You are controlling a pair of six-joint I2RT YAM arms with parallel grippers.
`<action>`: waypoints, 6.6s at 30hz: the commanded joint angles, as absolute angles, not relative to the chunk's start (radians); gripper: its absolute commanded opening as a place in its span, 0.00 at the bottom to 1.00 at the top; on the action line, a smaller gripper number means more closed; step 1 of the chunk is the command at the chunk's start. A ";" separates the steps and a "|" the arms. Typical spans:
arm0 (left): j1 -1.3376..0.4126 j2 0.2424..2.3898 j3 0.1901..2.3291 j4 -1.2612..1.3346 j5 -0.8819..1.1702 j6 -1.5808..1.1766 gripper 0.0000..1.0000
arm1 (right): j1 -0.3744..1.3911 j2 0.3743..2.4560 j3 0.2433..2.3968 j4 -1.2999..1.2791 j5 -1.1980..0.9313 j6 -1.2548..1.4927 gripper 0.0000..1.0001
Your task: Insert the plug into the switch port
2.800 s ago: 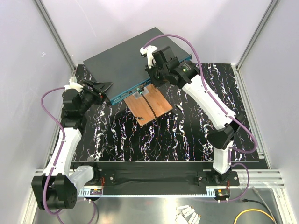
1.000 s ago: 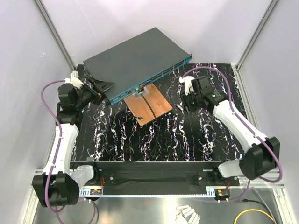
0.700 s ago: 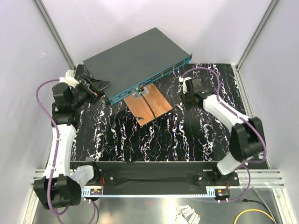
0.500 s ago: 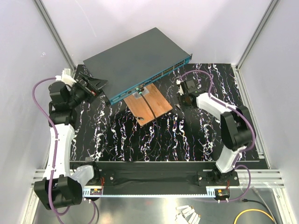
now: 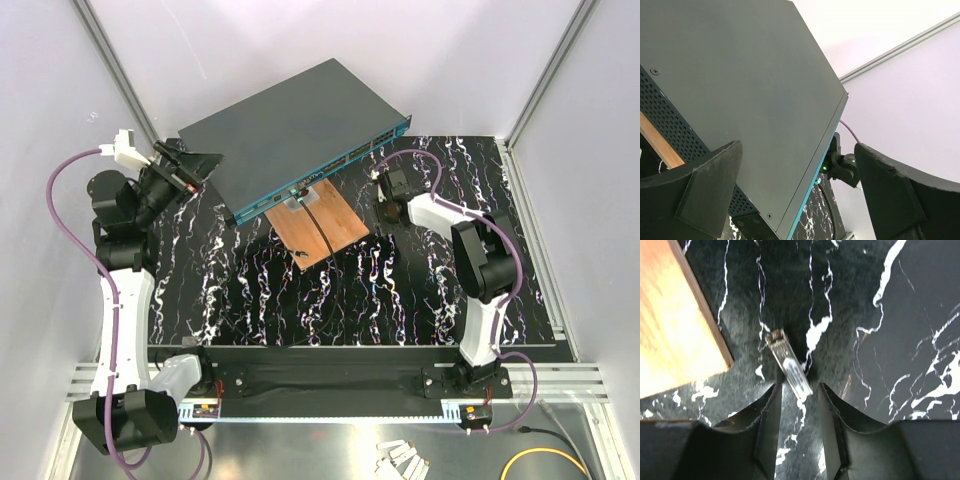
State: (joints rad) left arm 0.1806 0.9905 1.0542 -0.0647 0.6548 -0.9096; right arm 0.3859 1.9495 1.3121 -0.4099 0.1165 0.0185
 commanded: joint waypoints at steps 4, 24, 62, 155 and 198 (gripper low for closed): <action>0.181 0.994 1.089 0.017 0.684 -0.914 0.99 | 0.385 1.997 1.390 -0.394 0.143 -0.031 0.40; 0.181 0.994 1.157 -0.018 0.722 -0.828 0.97 | 0.377 1.709 1.270 -0.566 -0.110 -0.041 0.00; -0.744 1.250 1.503 -0.175 0.138 0.075 0.76 | 0.506 1.316 1.388 0.230 -0.572 0.772 0.00; -0.913 0.982 1.181 -0.113 0.002 0.760 0.70 | 0.647 1.337 1.695 -0.806 -0.439 -0.177 0.00; 0.097 0.880 0.916 -0.103 0.448 -1.040 0.84 | 0.844 1.399 1.289 -0.109 0.201 -0.006 0.00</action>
